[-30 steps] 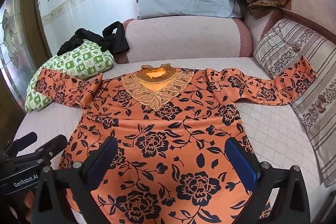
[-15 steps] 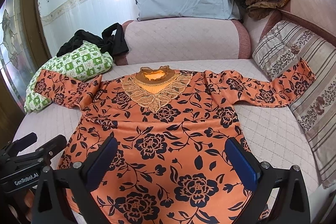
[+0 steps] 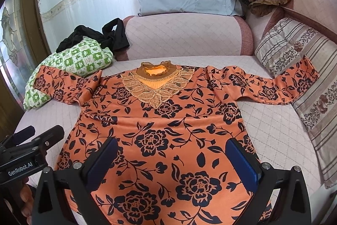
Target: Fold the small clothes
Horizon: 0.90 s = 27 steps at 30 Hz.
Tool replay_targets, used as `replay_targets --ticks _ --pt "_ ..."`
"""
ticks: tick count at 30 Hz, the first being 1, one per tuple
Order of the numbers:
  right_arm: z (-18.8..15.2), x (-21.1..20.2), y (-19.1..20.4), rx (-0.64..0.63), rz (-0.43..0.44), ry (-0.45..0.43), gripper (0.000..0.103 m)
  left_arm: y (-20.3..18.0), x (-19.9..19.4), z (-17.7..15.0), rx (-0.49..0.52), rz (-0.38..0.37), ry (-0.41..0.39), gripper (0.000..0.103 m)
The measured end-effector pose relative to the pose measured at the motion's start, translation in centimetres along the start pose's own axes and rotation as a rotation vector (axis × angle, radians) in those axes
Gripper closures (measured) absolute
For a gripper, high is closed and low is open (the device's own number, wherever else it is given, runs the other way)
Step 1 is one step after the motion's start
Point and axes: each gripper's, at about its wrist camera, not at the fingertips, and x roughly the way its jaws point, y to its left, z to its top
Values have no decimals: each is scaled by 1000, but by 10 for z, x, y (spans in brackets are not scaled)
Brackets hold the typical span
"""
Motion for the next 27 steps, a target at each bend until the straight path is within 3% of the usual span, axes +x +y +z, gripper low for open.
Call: replay_targets --ticks 13,17,20,22,25,27 --pt "-1 2 -1 7 10 9 0 -2 0 1 16 11 11 0" --pt "1 5 -17 63 63 16 0 6 10 -1 19 25 10 0" --pt "9 8 -59 170 105 9 0 20 32 -7 38 53 27 0" --pt "17 14 -106 258 86 -6 0 28 49 -11 52 74 52 0" --pt "30 25 -183 371 -24 -37 1 42 71 -15 70 112 51 0" --pt "47 35 -240 397 -174 -59 5 52 83 -17 60 120 61 0"
